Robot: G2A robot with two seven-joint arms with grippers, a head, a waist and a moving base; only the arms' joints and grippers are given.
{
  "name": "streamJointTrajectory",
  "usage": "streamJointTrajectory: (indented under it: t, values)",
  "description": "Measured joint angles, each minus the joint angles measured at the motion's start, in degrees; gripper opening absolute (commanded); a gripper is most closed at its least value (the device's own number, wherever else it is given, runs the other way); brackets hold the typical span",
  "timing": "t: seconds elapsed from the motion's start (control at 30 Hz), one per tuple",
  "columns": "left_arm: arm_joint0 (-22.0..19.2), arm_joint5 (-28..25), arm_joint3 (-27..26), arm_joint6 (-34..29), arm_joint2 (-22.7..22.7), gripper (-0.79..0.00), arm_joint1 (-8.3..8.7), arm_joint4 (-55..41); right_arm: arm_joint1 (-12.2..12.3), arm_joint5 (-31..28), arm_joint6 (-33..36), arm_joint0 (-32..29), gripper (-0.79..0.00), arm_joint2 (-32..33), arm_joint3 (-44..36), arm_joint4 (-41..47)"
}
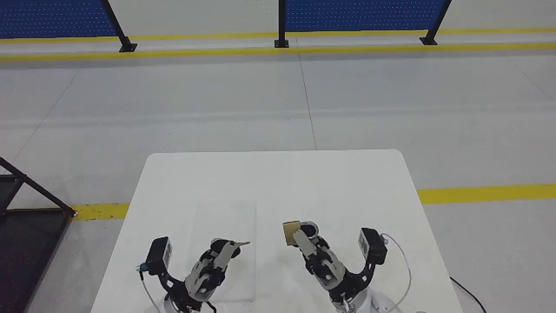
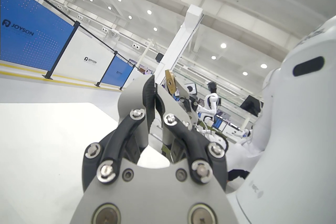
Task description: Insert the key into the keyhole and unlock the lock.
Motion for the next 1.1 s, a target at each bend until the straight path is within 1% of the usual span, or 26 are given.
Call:
streamJointTrajectory:
  t: [0.13,0.3,0.43,0.63,1.1]
  values:
    - [-1.13,-0.06,0.54,3.26,2.92,-0.785,-0.58,1.70,-0.49,-1.63,-1.99,0.77,-0.785,-1.55,1.54,-0.21]
    - [-2.50,-0.05,1.58,8.00,5.80,-0.785,-1.14,4.86,-1.20,-0.04,-3.22,1.82,-0.785,-3.58,3.01,-1.84]
    - [-3.68,-0.04,2.16,7.97,7.43,-0.785,-1.69,3.66,-1.76,0.63,-4.27,2.88,-0.785,-5.08,4.36,-2.67]
    - [-4.79,0.95,3.29,8.96,8.70,-0.785,-2.38,5.51,-2.33,1.30,-6.47,3.38,-0.785,-6.37,5.13,-4.90]
    - [-5.28,-0.03,3.39,7.97,8.87,-0.785,-3.14,2.77,-2.81,1.29,-7.83,3.73,-0.785,-7.19,5.73,-6.31]
